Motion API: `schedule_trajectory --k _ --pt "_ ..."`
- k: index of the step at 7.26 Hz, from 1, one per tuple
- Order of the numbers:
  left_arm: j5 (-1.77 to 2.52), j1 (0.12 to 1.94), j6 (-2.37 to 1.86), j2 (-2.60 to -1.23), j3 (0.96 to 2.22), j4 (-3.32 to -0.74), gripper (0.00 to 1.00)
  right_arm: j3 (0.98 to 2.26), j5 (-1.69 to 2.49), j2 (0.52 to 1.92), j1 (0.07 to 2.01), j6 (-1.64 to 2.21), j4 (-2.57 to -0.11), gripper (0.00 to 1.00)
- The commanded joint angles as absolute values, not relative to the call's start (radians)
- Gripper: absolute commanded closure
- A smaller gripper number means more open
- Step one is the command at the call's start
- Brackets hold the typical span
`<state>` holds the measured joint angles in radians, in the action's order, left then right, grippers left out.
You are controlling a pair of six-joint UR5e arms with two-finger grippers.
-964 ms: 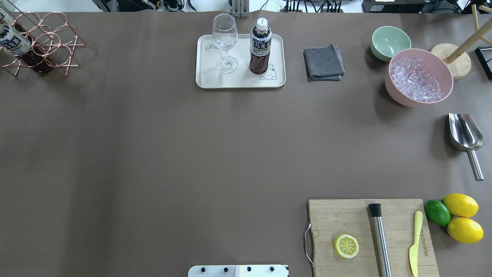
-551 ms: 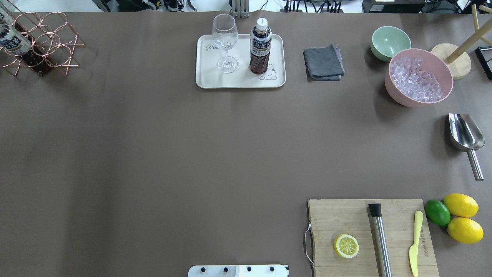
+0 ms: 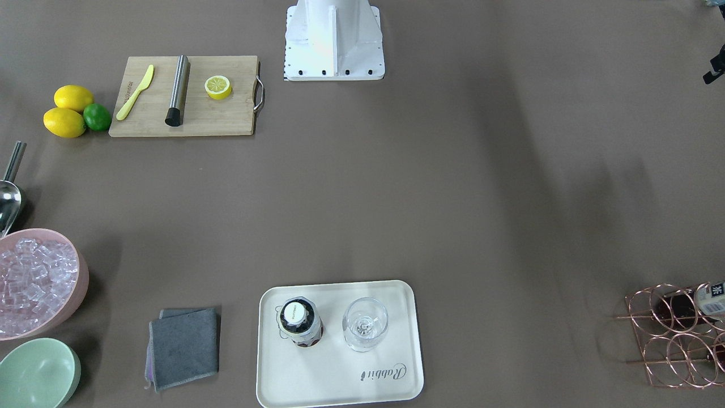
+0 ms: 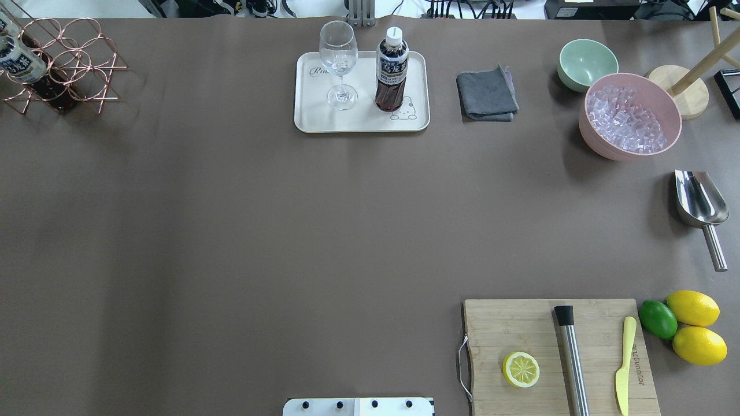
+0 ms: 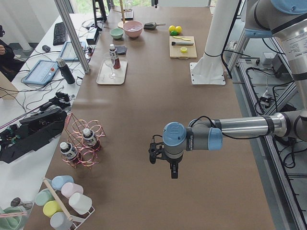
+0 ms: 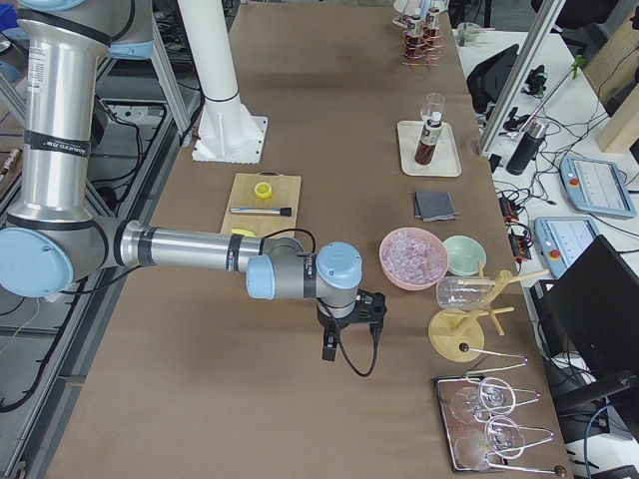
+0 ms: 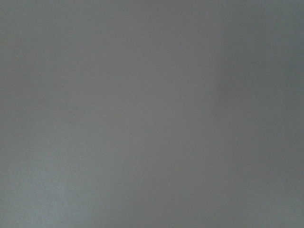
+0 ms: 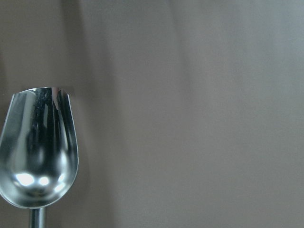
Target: Take tea from basket to plate
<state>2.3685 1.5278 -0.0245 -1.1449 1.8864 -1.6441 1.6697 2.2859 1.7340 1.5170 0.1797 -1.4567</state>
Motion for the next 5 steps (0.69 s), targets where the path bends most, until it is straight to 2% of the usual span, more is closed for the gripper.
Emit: schedule_trajectory --k 1,5 --pt "2.370 1.555 -0.025 -1.143 1.885 -1.643 0.02 1.666 2.284 1.735 1.517 0.156 -1.456 0.00" --pt "2.370 1.575 -0.025 -1.143 1.885 -1.643 0.02 1.664 2.284 1.735 1.517 0.160 -1.456 0.00"
